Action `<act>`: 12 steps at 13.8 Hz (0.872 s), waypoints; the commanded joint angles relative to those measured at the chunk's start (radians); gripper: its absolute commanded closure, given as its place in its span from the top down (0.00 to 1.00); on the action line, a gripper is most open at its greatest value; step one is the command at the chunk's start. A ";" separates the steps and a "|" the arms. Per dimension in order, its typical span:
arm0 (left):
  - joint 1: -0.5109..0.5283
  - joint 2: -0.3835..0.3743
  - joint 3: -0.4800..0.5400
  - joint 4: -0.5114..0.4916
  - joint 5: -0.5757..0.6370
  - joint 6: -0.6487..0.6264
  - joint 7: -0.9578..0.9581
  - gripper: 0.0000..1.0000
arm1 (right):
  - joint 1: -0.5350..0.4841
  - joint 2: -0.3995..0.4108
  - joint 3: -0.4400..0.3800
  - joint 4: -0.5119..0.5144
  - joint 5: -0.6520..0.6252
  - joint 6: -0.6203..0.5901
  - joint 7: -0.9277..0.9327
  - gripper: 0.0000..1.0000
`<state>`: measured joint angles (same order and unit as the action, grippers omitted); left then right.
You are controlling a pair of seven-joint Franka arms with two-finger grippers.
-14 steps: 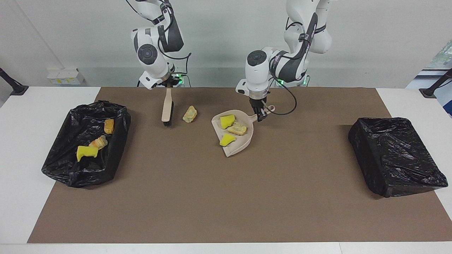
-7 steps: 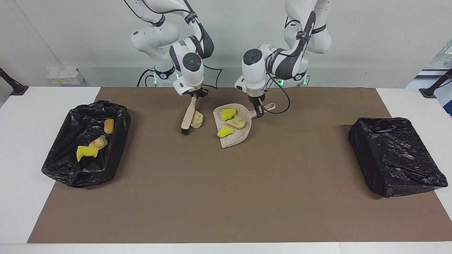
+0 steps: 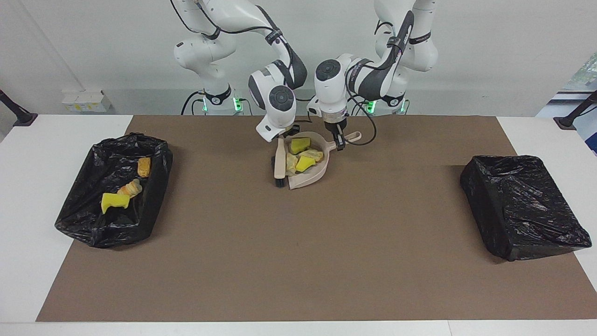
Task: Sweep and dump trash in bin
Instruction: 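Brush the crust into the dustpan with the right gripper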
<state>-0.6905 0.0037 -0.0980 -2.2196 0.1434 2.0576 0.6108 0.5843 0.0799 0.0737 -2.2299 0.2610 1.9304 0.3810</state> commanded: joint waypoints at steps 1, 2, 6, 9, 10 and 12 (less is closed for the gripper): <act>-0.006 -0.025 0.014 -0.032 -0.002 0.001 0.020 0.00 | -0.014 0.001 0.005 0.000 0.050 -0.021 -0.276 0.00; 0.015 -0.021 0.014 -0.032 -0.002 0.007 0.023 0.00 | -0.015 0.001 0.005 0.000 0.053 -0.024 -0.301 0.00; 0.052 -0.002 0.014 -0.032 -0.002 0.090 0.070 0.00 | -0.047 -0.012 -0.002 0.000 0.054 -0.036 -0.298 0.00; 0.092 0.007 0.014 -0.029 -0.002 0.127 0.138 0.00 | -0.101 -0.074 -0.005 0.001 0.037 -0.093 -0.298 0.00; 0.094 0.013 0.014 -0.028 -0.002 0.136 0.141 0.00 | -0.113 -0.098 -0.006 0.001 0.032 -0.111 -0.297 0.00; 0.103 0.016 0.014 -0.022 -0.002 0.159 0.167 0.00 | -0.136 -0.136 -0.008 0.001 0.015 -0.139 -0.278 0.00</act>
<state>-0.6012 0.0215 -0.0803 -2.2348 0.1430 2.1800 0.7485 0.4710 -0.0024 0.0644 -2.2217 0.2775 1.8241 0.1144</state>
